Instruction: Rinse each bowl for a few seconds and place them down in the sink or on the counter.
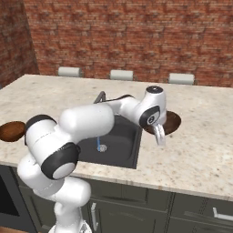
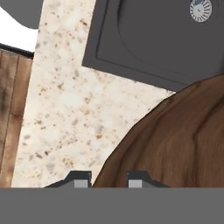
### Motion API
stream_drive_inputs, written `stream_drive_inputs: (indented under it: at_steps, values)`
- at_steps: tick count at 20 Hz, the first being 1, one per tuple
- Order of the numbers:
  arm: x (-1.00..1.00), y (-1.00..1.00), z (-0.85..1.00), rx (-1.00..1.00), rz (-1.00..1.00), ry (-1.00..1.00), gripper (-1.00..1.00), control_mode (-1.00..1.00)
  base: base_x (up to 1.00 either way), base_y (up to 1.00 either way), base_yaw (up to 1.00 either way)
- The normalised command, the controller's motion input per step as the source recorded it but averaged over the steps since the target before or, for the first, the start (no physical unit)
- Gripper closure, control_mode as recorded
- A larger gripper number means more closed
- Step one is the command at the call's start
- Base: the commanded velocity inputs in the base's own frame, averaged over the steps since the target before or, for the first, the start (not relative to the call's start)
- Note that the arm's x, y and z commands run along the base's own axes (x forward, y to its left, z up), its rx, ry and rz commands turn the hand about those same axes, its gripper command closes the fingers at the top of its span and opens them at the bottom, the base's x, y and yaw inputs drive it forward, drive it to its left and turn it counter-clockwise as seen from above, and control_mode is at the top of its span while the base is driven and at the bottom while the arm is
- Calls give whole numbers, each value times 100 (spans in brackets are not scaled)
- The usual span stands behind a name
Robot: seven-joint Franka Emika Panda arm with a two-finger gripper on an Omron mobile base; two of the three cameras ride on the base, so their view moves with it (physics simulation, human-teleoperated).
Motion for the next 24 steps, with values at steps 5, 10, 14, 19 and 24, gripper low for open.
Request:
stream_drive_inputs:
  at_steps: [5, 10, 14, 19, 24]
  values:
    - [-1, 11, 1, -1, 32, 16, 100, -100, 0, 0, 0]
    - [1, 28, 0, -3, 24, 0, 100, -100, 0, 0, 0]
    - [1, 35, -2, -1, 21, 0, 100, -100, 0, 0, 0]
    - [-1, 37, -8, 0, 12, -3, 100, -100, 0, 0, 0]
    - [0, 28, -14, 0, 13, -2, 100, -100, 0, 0, 0]
